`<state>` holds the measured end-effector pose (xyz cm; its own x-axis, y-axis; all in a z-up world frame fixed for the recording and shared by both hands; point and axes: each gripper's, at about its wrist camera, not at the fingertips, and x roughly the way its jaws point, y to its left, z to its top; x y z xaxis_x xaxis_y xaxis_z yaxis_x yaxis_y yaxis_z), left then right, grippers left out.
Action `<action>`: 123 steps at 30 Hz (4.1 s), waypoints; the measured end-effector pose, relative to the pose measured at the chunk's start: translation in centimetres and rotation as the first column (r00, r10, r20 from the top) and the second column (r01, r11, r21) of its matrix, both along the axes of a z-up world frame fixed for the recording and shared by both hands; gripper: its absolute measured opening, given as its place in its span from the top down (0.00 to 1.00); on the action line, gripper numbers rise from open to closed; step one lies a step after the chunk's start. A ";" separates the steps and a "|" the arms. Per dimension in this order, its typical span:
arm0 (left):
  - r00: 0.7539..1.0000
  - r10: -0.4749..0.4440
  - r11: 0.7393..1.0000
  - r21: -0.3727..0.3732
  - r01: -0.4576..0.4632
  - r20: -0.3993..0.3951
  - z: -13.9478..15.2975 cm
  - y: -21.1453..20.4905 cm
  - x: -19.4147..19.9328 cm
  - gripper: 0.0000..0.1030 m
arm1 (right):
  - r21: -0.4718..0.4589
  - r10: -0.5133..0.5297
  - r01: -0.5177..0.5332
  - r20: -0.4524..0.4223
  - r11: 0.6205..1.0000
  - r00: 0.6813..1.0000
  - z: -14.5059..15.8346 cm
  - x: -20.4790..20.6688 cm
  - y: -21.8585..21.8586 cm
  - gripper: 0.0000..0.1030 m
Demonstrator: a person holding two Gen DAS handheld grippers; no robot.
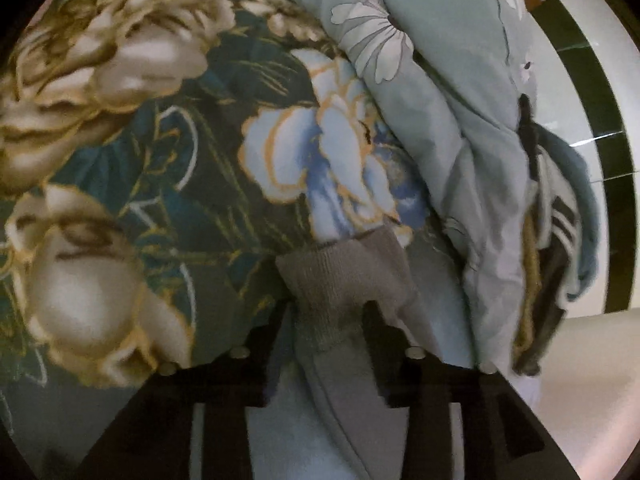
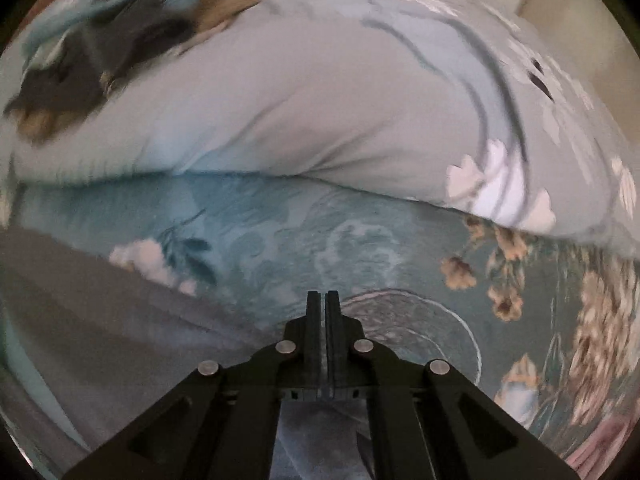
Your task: Fold clothes
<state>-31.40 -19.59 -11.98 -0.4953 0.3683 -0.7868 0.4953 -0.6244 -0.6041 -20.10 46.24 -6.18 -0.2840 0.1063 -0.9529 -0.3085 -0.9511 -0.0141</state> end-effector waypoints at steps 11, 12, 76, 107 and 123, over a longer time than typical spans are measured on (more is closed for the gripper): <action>0.995 -0.074 0.994 -0.086 0.068 -0.072 5.9 -1.6 15.9 0.42 | -0.080 0.012 -0.013 -0.016 0.997 1.000 3.6 9.3 -4.3 0.99; 0.994 -0.076 0.992 -0.108 0.068 -0.072 6.1 -1.7 17.3 0.42 | -0.096 0.001 -0.002 -0.016 0.995 1.000 3.8 10.5 -4.5 0.99; 0.994 0.112 0.994 0.008 -0.112 0.011 0.4 -4.5 27.9 0.95 | -0.733 -0.675 0.439 -0.037 0.520 0.737 -0.3 38.5 -1.2 0.91; 0.988 0.016 0.984 -0.177 0.012 0.155 11.0 3.2 0.8 0.95 | -0.742 -0.644 0.275 -0.265 0.611 0.717 8.4 22.4 8.1 0.92; 0.994 -0.074 0.997 -0.012 0.076 0.082 1.9 5.9 -8.5 0.54 | -0.647 -0.682 0.474 -0.099 0.597 0.725 1.5 13.7 10.9 0.91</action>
